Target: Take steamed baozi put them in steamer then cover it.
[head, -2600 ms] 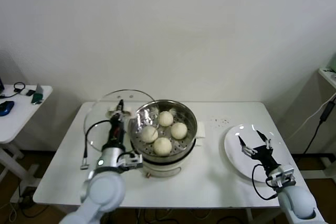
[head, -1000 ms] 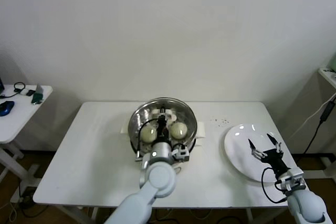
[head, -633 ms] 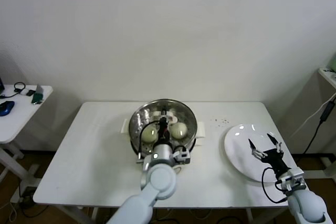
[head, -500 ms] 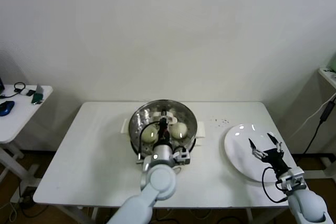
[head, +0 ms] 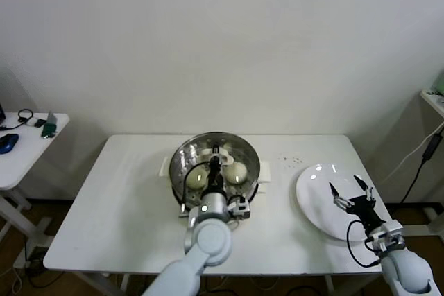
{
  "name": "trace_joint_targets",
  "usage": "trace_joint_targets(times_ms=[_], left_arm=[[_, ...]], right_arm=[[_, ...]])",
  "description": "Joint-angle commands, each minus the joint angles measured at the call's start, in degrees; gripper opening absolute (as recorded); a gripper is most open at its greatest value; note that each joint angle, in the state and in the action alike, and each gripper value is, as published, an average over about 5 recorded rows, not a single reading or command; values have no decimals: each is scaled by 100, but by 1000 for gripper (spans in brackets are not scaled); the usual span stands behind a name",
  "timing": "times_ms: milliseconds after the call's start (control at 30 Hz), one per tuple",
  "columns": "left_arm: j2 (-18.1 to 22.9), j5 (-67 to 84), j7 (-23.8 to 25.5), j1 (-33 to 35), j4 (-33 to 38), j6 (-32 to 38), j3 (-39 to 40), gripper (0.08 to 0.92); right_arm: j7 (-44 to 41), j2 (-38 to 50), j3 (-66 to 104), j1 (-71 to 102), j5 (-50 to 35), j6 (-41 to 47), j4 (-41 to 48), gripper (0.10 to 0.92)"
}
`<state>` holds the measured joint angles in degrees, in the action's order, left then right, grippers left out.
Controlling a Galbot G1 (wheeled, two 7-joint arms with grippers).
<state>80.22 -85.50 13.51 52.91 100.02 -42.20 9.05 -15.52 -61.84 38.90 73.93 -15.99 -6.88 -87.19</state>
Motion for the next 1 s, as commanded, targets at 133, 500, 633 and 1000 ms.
trace_joint_targets(times_ms=[133, 500, 633, 1000], left_arm=[[-145, 89, 109, 28, 422, 17, 37, 327], [-557, 659, 247, 407, 1492, -188, 8, 648], [-723, 754, 219, 715, 1845, -173, -95, 758], [-1336, 1759, -1133, 1738, 2674, 357, -1057, 823]], right_arm=[[-32, 22, 85, 14, -216, 254, -58, 823], [-56, 44, 78, -24, -209, 359, -7, 823], [-56, 51, 61, -59, -196, 374, 22, 823], [-54, 71, -13, -142, -102, 388, 47, 823]])
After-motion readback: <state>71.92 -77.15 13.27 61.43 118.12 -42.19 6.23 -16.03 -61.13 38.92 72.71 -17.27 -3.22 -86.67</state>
